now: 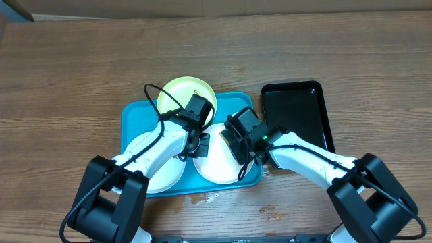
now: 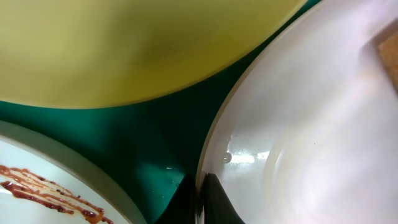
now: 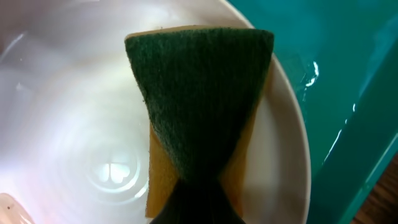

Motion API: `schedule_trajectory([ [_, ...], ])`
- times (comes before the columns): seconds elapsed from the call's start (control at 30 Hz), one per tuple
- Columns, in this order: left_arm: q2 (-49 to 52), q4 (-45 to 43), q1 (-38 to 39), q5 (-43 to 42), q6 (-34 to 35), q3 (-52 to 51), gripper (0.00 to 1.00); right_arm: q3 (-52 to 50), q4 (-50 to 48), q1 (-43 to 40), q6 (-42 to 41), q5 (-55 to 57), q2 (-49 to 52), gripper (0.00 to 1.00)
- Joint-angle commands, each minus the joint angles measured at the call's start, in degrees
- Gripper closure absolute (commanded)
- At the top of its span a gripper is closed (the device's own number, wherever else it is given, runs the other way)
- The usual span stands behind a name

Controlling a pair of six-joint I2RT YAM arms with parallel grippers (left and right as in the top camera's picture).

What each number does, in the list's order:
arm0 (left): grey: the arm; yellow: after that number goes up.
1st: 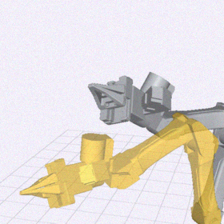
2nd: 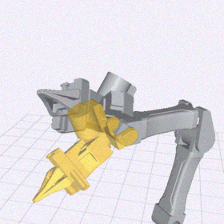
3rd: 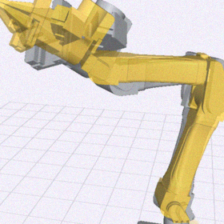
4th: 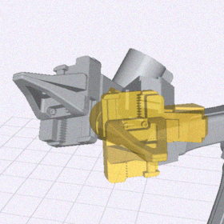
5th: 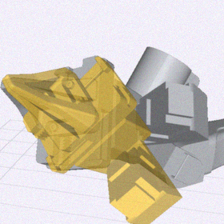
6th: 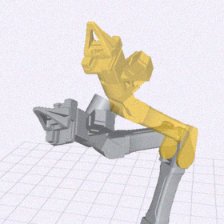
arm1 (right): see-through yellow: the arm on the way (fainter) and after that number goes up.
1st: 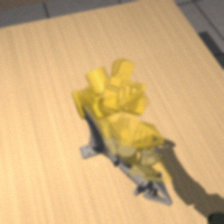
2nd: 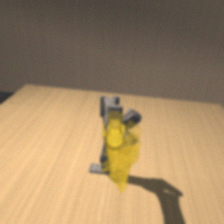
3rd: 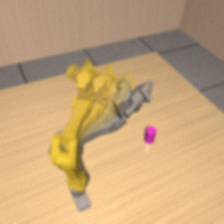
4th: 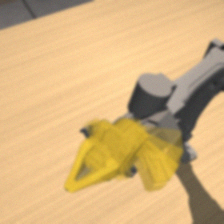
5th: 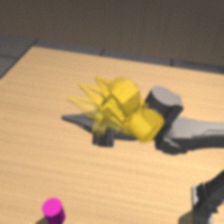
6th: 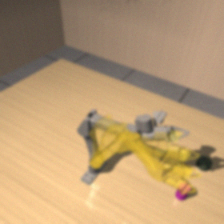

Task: Clean dirty plates on tray and stack at the side

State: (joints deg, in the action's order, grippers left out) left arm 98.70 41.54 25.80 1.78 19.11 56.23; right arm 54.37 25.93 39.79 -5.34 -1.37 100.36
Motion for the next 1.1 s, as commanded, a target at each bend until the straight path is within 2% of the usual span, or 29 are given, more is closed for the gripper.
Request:
schedule_trajectory([
  [0.0, 0.96, 0.26, 0.15, 1.38, -1.57, -1.88, 0.96, -1.18, -1.49, -0.11, -0.22, 2.82, 2.43, 0.96],
  [0.43, 0.96, 0.37, 0.15, 1.4, -1.57, -1.88, 0.96, 1.18, -0.63, -1.51, 2.95, 1.79, 2.43, 0.96],
  [0.67, 0.96, 0.42, 0.15, 1.4, -1.57, -1.88, 0.96, 6.73, 2.32, -8.81, 7.32, -11.67, 2.4, 0.96],
  [0.87, 0.96, 0.42, 0.15, 1.4, -1.57, -1.88, 0.96, 14.05, 10.19, -15.28, 11.89, -26.8, 2.34, 0.96],
  [1.07, 0.96, 0.39, 0.15, 1.38, -1.55, -1.88, 0.96, 15.74, 15.23, -15.96, 13.79, -28.11, 2.32, 0.96],
])
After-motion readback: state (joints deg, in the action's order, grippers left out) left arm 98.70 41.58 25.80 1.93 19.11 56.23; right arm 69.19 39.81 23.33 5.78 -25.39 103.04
